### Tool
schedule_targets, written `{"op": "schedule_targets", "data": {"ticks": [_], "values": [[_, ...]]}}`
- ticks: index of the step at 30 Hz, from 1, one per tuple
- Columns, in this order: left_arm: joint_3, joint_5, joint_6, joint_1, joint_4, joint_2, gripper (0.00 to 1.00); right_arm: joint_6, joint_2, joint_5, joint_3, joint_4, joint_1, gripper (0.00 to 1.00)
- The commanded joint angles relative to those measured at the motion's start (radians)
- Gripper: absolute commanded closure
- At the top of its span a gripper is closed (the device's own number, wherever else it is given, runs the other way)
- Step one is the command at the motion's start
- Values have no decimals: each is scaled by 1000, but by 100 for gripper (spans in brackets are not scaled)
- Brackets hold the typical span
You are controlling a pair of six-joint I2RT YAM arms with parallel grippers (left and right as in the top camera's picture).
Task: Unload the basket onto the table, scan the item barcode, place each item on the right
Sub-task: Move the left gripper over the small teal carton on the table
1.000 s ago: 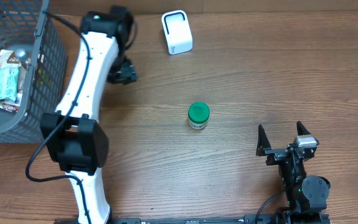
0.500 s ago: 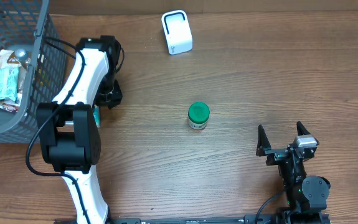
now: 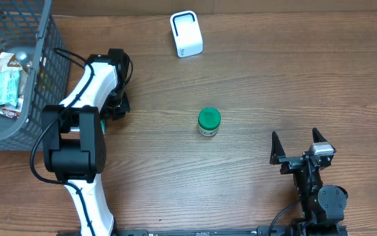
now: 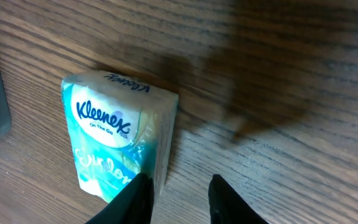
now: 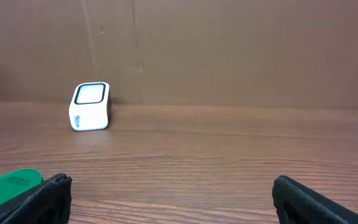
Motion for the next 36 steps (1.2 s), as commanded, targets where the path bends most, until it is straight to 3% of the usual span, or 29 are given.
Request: {"op": "schedule_targets", "data": {"ticks": [1,11,31,36], "values": [[-5,-20,56,5,8,-5,69,-1,-8,2,-11,2,5,0],[-5,-76,63,5,13,-5,63,-1,-8,2,-11,2,5,0],[-59,-101,70,20,50,-4,71,-1,-8,2,-11,2,5,0],[-72,-71,69,36,78,-4,87,-1,-8,2,-11,2,5,0]]}}
